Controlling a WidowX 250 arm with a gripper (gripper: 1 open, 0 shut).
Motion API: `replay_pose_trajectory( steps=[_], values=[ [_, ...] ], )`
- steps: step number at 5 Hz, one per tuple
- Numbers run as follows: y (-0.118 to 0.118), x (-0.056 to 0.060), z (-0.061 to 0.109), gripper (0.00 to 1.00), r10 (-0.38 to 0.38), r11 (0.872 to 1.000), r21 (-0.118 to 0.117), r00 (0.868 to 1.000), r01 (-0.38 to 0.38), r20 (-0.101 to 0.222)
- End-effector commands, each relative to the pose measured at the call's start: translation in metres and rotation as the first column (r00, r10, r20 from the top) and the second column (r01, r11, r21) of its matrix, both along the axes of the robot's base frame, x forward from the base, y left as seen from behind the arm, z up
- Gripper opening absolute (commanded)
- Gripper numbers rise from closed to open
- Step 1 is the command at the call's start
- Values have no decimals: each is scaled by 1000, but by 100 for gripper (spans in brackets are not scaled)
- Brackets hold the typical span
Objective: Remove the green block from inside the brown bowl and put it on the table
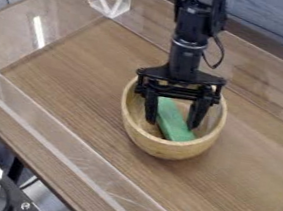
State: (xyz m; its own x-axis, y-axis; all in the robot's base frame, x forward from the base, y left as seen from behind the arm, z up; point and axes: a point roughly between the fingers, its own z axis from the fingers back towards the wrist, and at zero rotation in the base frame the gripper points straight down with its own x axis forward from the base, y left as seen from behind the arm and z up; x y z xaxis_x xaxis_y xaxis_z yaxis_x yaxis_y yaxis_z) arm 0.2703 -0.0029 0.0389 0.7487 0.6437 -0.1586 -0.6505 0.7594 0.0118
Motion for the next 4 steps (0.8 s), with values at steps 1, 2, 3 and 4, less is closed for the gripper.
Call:
replay_pose_trajectory(
  steps=[1,2,3,4],
  values=[
    [1,13,8,100,-3,1000,-6,999,3,50],
    [1,15,9,100,-18,1000,-15,998,19,58],
    [0,18,11,100,-31,999,-24,997,32,67],
    [0,20,13,100,-40,999,-29,996,42,76]
  ],
)
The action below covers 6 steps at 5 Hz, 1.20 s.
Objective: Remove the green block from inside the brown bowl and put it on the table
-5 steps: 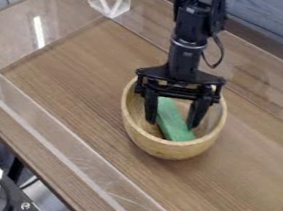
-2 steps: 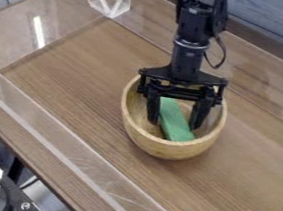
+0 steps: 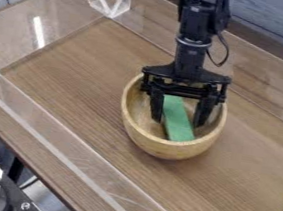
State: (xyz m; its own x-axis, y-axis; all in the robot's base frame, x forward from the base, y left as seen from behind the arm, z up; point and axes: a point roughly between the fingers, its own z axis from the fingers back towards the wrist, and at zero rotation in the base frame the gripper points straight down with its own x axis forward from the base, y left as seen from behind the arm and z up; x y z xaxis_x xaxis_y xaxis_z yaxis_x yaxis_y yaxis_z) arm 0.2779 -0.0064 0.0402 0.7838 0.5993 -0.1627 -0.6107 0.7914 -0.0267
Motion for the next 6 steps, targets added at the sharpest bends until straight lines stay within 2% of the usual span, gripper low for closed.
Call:
replay_pose_trajectory(
  steps=[1,6],
  values=[
    [3,13,13,100,4,1000,-5,998,-4,60],
    [5,15,13,100,-6,1000,-15,997,7,74]
  ],
)
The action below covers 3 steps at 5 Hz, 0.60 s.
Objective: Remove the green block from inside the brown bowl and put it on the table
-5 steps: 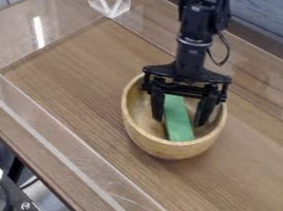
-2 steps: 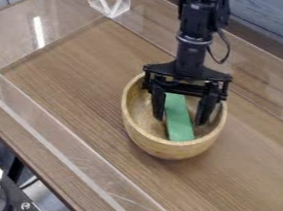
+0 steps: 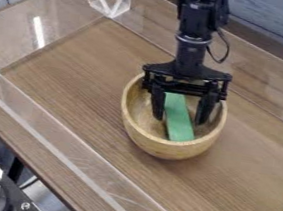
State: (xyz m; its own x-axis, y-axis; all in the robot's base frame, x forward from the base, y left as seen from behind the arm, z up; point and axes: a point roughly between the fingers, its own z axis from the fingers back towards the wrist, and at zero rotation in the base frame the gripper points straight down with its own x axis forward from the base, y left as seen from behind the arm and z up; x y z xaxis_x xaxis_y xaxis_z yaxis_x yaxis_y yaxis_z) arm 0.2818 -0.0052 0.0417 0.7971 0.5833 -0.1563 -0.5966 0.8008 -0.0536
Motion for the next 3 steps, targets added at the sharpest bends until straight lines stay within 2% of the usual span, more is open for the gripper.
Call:
replay_pose_trajectory(
  steps=[1,2,3],
  values=[
    [4,12,11,100,8,1000,1,998,-9,55],
    [3,12,8,0,11,1000,1,998,-11,55],
    [4,14,17,0,11,1000,-14,998,-10,63]
  ],
)
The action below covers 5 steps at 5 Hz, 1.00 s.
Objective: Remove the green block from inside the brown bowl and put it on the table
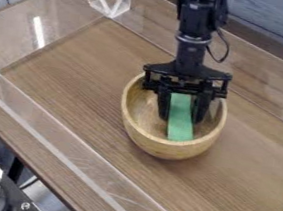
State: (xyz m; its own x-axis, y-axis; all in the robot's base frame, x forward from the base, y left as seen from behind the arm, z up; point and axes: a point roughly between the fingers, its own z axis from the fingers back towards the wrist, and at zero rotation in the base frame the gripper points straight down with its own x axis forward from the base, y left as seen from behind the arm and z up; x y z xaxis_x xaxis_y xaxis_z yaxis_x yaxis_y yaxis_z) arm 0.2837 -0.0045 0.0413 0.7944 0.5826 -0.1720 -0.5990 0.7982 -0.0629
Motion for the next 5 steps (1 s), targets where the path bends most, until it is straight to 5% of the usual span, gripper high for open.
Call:
replay_pose_trajectory(
  steps=[1,5],
  values=[
    [4,15,30,0,8,1000,-15,997,-6,83],
    [24,27,81,0,45,995,-94,990,-33,136]
  ],
)
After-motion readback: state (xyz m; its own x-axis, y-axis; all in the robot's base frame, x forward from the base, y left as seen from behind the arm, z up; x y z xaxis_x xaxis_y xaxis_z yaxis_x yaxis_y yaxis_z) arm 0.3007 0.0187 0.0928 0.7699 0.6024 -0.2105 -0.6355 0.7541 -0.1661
